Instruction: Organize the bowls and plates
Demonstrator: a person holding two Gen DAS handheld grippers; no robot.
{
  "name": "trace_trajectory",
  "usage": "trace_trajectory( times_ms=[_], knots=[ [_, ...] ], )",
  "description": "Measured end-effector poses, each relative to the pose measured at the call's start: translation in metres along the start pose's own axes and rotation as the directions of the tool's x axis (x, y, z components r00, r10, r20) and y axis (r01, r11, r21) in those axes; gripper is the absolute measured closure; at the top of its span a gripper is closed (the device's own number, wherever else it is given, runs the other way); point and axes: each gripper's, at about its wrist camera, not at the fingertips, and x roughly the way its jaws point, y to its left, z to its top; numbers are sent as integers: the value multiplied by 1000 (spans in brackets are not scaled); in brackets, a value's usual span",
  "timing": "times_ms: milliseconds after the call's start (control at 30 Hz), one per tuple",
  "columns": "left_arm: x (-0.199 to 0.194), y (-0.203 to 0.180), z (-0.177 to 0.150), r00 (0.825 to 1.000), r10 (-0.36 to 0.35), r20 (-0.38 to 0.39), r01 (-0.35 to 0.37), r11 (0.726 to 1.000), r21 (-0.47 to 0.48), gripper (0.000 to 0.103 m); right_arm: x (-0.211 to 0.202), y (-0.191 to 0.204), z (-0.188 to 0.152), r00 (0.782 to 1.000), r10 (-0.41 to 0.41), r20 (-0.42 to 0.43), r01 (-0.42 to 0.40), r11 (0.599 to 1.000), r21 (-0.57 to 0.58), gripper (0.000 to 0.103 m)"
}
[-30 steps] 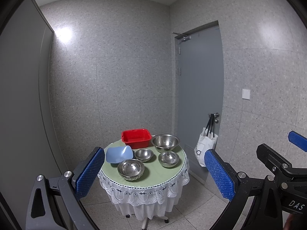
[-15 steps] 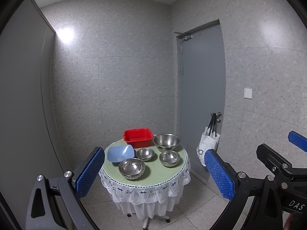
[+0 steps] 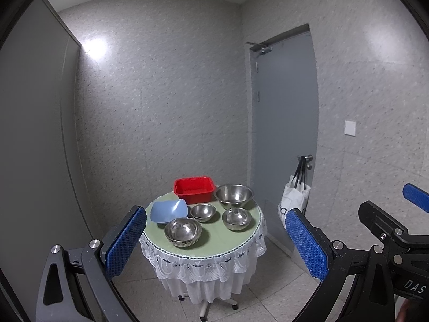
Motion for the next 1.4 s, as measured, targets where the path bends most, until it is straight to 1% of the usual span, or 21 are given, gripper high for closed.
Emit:
trace_trajectory(
  times_ms=[233, 400, 533, 600, 700, 733, 833, 867, 933, 967, 1033, 1067, 1133, 1167, 1233, 1300, 1333, 1400],
  knots=[
    [24, -4, 1, 999, 14, -44, -14, 1000, 1, 1, 21, -3, -5, 999, 23, -32, -23, 1000, 2, 0],
    [59, 4, 4, 997, 23, -73, -23, 1000, -2, 0, 49, 2, -7, 998, 38, -58, -38, 999, 0, 0],
    [103, 17, 9, 994, 24, -111, -24, 1000, 2, 0, 87, 12, -9, 995, 52, -88, -52, 999, 4, 0],
    [133, 28, 11, 990, 29, -138, -29, 1000, 1, 0, 110, 19, -10, 992, 59, -110, -59, 998, 3, 0],
    [184, 48, 17, 983, 35, -182, -36, 999, -5, 1, 154, 33, -14, 987, 66, -147, -66, 998, 5, 0],
    [201, 55, 18, 980, 33, -197, -34, 999, -4, 0, 175, 39, -16, 984, 68, -167, -67, 998, 11, 0],
    [260, 82, 23, 968, 26, -249, -29, 1000, -9, 1, 224, 52, -21, 972, 85, -221, -82, 996, 22, 0],
    [287, 93, 25, 960, 28, -277, -30, 1000, -5, 1, 244, 59, -24, 966, 89, -242, -86, 996, 25, 0],
    [324, 109, 30, 949, 26, -314, -27, 1000, 1, 1, 281, 72, -25, 954, 87, -285, -80, 996, 34, 0],
    [350, 118, 32, 941, 23, -338, -22, 1000, 6, 1, 294, 77, -26, 950, 92, -299, -84, 996, 37, 0],
    [388, 133, 34, 929, 17, -370, -15, 1000, 8, 1, 326, 88, -27, 942, 94, -323, -84, 995, 44, 0],
    [414, 143, 36, 918, 12, -395, -10, 1000, 8, 1, 343, 95, -28, 937, 91, -338, -80, 996, 48, 0],
    [447, 155, 37, 907, 0, -420, 0, 1000, 0, 1, 371, 105, -31, 924, 97, -370, -82, 995, 56, 0],
    [470, 164, 36, 898, -4, -439, 2, 1000, -5, 1, 387, 111, -33, 916, 98, -389, -83, 995, 55, 0],
    [499, 173, 33, 886, -8, -464, 5, 1000, -8, 1, 412, 121, -39, 904, 95, -416, -81, 995, 51, 0],
    [534, 185, 29, 867, -19, -499, 15, 1000, -12, 1, 438, 132, -49, 886, 98, -454, -83, 995, 53, 0],
    [550, 190, 26, 854, -15, -521, 13, 1000, -7, 1, 453, 138, -55, 873, 109, -476, -93, 994, 56, 0],
    [575, 196, 21, 840, -10, -543, 9, 1000, -6, 1, 469, 147, -63, 851, 120, -511, -105, 993, 58, 0]
  ],
)
